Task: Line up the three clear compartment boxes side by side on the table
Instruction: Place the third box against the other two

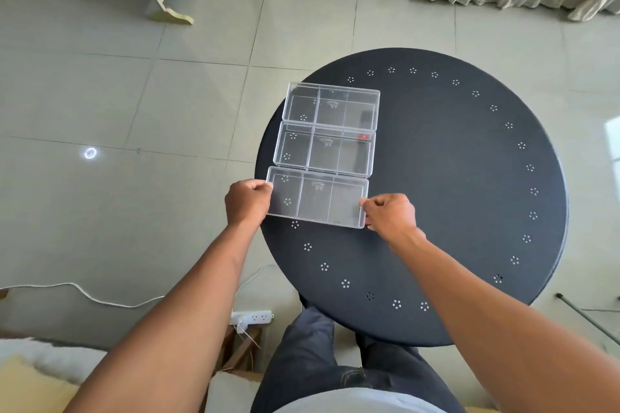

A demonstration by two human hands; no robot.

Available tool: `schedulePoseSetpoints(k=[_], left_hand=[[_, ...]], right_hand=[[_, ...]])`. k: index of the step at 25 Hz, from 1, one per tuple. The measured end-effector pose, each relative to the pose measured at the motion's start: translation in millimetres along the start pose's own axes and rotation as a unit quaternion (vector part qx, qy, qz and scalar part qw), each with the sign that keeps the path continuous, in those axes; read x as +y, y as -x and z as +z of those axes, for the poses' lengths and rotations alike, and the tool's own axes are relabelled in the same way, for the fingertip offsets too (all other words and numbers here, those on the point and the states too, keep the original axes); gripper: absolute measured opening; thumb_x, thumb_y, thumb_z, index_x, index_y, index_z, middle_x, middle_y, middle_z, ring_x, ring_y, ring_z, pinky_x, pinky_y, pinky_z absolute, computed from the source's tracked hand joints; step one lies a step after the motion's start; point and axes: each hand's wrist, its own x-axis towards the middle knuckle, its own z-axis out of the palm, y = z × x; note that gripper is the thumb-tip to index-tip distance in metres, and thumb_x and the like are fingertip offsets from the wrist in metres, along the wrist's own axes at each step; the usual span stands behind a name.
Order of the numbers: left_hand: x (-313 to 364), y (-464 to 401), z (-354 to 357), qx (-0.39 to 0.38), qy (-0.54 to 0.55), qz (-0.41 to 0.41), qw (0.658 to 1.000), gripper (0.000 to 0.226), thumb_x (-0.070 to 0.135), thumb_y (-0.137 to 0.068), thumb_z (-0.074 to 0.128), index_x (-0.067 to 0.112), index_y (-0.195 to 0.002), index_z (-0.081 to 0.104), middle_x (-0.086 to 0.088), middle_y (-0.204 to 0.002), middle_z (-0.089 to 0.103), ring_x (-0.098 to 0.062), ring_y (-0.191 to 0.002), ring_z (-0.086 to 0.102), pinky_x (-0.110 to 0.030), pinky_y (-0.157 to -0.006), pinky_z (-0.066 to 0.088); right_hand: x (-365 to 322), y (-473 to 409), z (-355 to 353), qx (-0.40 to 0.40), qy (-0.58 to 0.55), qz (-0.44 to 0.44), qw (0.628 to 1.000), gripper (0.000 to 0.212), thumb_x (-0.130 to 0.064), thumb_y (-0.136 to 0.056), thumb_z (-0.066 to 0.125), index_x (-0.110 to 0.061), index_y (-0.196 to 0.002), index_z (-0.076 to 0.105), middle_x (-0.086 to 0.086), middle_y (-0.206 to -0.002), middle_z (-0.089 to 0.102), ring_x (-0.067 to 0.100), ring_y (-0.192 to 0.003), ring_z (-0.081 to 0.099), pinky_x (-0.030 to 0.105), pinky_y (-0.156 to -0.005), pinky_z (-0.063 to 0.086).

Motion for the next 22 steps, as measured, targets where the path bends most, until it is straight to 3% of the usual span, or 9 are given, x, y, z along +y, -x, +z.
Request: schedulePoseSetpoints(k=[2, 5, 7, 10, 12, 15, 22], left_hand=[[0, -9, -1, -0.015, -0.003, -0.001, 1.000, 0.017, 0.025, -0.083, 0.065, 0.025, -0.070, 0.075, -0.002, -0.073, 0.078, -0.031, -0.082, 0.077, -0.044, -0.084, 0.064], [-1, -16, -1, -0.035, -0.015, 0.012, 0.999, 0.020, 0.025, -0.084, 0.065, 0.028, -0.065, 0.071, -0.001, -0.072, 0.078, -0.029, -0.082, 0.078, -0.041, -0.083, 0.064], [0, -20, -1, -0.052, -0.028, 0.022, 0.998, 0.012, 0.026, -0.085, 0.066, 0.023, -0.084, 0.078, -0.002, -0.079, 0.079, -0.030, -0.088, 0.077, -0.041, -0.086, 0.063], [3, -26, -2, -0.069, -0.040, 0.043, 0.996, 0.044, 0.028, -0.089, 0.066, 0.017, -0.131, 0.068, -0.004, -0.116, 0.078, -0.028, -0.108, 0.073, -0.038, -0.098, 0.056], [8, -28, -2, -0.078, -0.039, 0.062, 0.994, 0.050, 0.026, -0.093, 0.064, 0.017, -0.142, 0.060, -0.004, -0.133, 0.071, -0.024, -0.122, 0.066, -0.036, -0.107, 0.050], [11, -31, -1, -0.092, -0.030, 0.068, 0.993, 0.049, 0.025, -0.093, 0.060, 0.018, -0.141, 0.060, -0.004, -0.135, 0.071, -0.025, -0.123, 0.067, -0.044, -0.109, 0.051], [11, -29, 2, -0.081, -0.063, 0.101, 0.990, 0.041, 0.020, -0.097, 0.055, 0.022, -0.137, 0.065, -0.002, -0.129, 0.074, -0.029, -0.107, 0.073, -0.043, -0.099, 0.058]], right_hand=[[-3, 0, 2, 0.008, -0.004, 0.009, 1.000, 0.041, -0.035, -0.086, 0.063, 0.004, -0.073, 0.061, 0.005, -0.068, 0.065, 0.017, -0.062, 0.051, 0.040, -0.067, 0.063], [-9, 4, 1, 0.011, -0.001, 0.007, 1.000, 0.034, -0.030, -0.090, 0.062, 0.002, -0.080, 0.070, 0.020, -0.077, 0.075, 0.021, -0.062, 0.054, 0.029, -0.060, 0.051], [-15, 7, -1, 0.019, 0.011, -0.001, 1.000, 0.026, -0.025, -0.089, 0.061, -0.002, -0.081, 0.072, 0.014, -0.070, 0.068, 0.023, -0.064, 0.052, 0.027, -0.058, 0.047], [-21, 6, -3, 0.054, 0.009, -0.013, 0.998, 0.017, -0.015, -0.085, 0.055, -0.007, -0.071, 0.051, 0.001, -0.063, 0.044, 0.023, -0.066, 0.035, 0.029, -0.055, 0.035], [-23, 6, -3, 0.057, -0.007, -0.037, 0.998, 0.022, -0.014, -0.089, 0.054, -0.012, -0.069, 0.045, -0.002, -0.061, 0.041, 0.022, -0.064, 0.031, 0.029, -0.053, 0.032], [-24, 3, 1, 0.053, -0.010, -0.054, 0.997, 0.021, -0.018, -0.095, 0.053, -0.007, -0.086, 0.070, 0.002, -0.069, 0.059, 0.021, -0.064, 0.044, 0.026, -0.057, 0.043], [-26, -1, 6, 0.050, -0.019, -0.055, 0.997, 0.029, -0.013, -0.098, 0.052, -0.031, -0.095, 0.075, -0.003, -0.064, 0.058, 0.019, -0.061, 0.052, 0.025, -0.060, 0.048]])
